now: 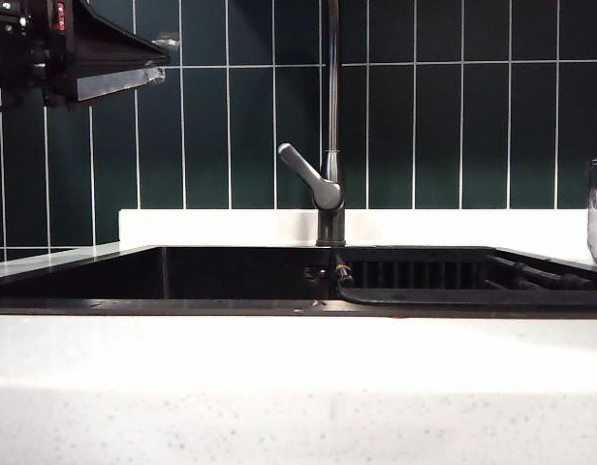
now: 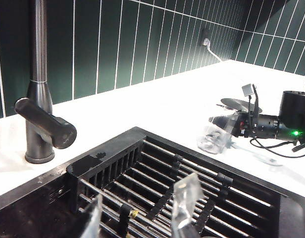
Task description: Pick up the mug next to the sink, go to the faucet to get some water, pour the water into the sink, and finally put the mug back to its place.
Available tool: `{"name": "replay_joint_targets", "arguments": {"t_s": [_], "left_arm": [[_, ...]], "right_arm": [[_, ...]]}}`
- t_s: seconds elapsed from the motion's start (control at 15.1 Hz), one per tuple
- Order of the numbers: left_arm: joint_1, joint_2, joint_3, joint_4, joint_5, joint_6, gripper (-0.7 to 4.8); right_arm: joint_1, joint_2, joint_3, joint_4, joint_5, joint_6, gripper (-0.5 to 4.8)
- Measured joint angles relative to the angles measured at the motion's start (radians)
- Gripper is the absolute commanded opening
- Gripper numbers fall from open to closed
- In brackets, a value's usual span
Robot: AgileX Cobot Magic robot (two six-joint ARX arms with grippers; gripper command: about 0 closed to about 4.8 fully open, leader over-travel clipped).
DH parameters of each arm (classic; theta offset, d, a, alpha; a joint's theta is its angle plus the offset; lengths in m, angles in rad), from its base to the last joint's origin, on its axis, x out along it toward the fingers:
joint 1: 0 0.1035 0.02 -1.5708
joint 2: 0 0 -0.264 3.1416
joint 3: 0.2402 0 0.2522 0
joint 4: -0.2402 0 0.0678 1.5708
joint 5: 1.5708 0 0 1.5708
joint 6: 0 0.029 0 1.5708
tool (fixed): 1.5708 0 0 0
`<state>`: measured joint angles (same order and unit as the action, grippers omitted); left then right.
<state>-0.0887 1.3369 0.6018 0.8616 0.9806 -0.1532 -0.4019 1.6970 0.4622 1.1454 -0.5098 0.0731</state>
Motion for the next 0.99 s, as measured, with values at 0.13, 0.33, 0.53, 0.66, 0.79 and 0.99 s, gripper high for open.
{"name": "replay_joint_targets", "arguments": {"t_s": [0.13,0.33,0.53,0.66,0.79,0.99], "left_arm": [[0.0,0.0,0.0,-0.002,0.0,0.0,1.83],[0.0,0.015,0.0,-0.002,0.0,0.0,1.83],[0.0,0.075,0.007,-0.002,0.0,0.005,1.83],[0.0,0.159,0.06,-0.006,0.001,0.007,1.83],[0.0,0.259,0.159,-0.005,0.005,0.003,1.83],[0.001,0.402,0.323,-0.004,0.056,-0.002,1.83]], "right_arm": [[0.001,0.002,0.0,0.005,-0.026,0.037,-0.06],[0.0,-0.023,-0.002,0.008,0.0,0.118,-0.07],[0.041,-0.177,-0.002,-0.078,-0.011,0.146,-0.06],[0.144,-0.323,0.051,-0.321,0.012,0.143,-0.07],[0.289,-0.391,0.163,-0.603,0.038,0.092,-0.06],[0.418,-0.374,0.297,-0.764,0.061,0.085,-0.07]]}}
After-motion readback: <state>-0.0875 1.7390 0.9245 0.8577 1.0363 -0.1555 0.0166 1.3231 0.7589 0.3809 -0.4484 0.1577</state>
